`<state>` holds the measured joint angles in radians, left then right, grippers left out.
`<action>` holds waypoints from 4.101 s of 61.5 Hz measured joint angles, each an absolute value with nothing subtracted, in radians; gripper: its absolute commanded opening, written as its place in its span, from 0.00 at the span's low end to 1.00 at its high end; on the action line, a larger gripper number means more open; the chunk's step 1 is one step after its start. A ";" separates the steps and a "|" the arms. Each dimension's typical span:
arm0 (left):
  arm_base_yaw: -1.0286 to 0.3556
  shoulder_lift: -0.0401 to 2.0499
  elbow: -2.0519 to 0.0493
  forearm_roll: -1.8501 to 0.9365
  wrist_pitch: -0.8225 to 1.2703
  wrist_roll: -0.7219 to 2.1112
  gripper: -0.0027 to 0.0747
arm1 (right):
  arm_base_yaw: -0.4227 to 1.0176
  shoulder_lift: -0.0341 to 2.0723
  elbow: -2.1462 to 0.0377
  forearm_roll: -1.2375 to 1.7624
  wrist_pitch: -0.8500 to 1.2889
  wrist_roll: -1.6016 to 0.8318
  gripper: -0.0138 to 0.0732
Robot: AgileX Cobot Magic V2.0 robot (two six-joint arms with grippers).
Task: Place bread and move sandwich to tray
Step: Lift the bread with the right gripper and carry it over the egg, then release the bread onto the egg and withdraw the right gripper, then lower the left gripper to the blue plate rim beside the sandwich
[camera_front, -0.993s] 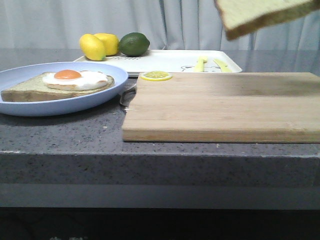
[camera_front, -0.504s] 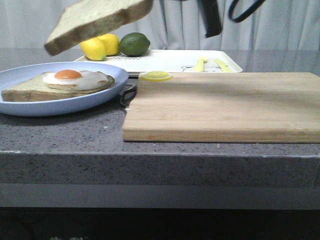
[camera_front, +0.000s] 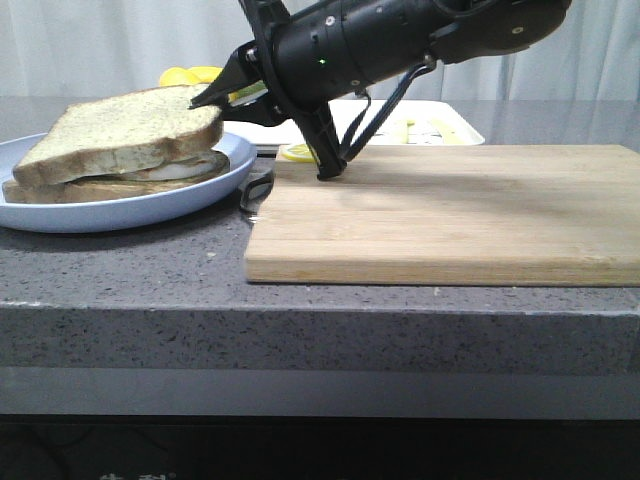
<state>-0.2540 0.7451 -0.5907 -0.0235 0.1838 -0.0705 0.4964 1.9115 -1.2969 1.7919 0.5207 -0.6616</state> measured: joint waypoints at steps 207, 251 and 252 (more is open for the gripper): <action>-0.085 1.501 -1.005 -0.055 0.456 -0.076 0.83 | 0.226 0.478 -0.541 0.049 0.525 -0.008 0.09; -0.085 1.554 -1.022 -0.094 0.482 -0.095 0.01 | 0.226 0.478 -0.541 0.049 0.525 -0.008 0.09; -0.085 1.554 -1.022 -0.097 0.482 -0.096 0.01 | 0.226 0.478 -0.541 0.049 0.525 -0.008 0.09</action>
